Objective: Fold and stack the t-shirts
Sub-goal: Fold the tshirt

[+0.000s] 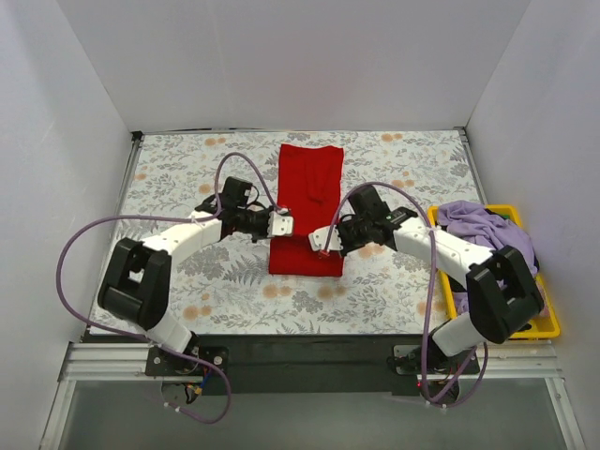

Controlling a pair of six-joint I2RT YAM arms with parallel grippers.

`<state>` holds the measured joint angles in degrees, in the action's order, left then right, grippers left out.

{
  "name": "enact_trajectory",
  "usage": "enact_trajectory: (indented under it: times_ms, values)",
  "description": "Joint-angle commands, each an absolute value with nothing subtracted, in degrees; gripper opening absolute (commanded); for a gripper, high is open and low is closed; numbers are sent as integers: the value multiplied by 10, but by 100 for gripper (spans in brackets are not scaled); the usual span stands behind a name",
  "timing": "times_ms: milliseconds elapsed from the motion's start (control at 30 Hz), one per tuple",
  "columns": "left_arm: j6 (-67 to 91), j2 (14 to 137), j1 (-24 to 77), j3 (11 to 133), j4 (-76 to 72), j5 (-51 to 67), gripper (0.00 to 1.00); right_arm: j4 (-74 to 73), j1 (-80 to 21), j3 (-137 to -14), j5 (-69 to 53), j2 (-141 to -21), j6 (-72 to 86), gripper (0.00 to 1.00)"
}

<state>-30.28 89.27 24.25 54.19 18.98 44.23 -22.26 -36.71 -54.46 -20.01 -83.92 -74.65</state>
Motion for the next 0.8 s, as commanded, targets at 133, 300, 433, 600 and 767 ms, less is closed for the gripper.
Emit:
enact_trajectory:
  times_ms: [133,300,433,600,767]
  values:
    - [-345,996,201,643,138,474,0,-193,-314,-658,-234,-948,-830,1]
    - [-345,1059,191,700,116,477,0,-185,-293,-729,-241,-1022,-841,1]
    - [-345,1103,185,735,102,475,0,-181,-280,-760,-243,-1059,-848,1]
    - [-350,1138,181,751,91,473,0,-178,-274,-778,-243,-1084,-856,1]
    - [-356,1148,180,750,88,467,0,-158,-275,-784,-239,-1107,-855,1]
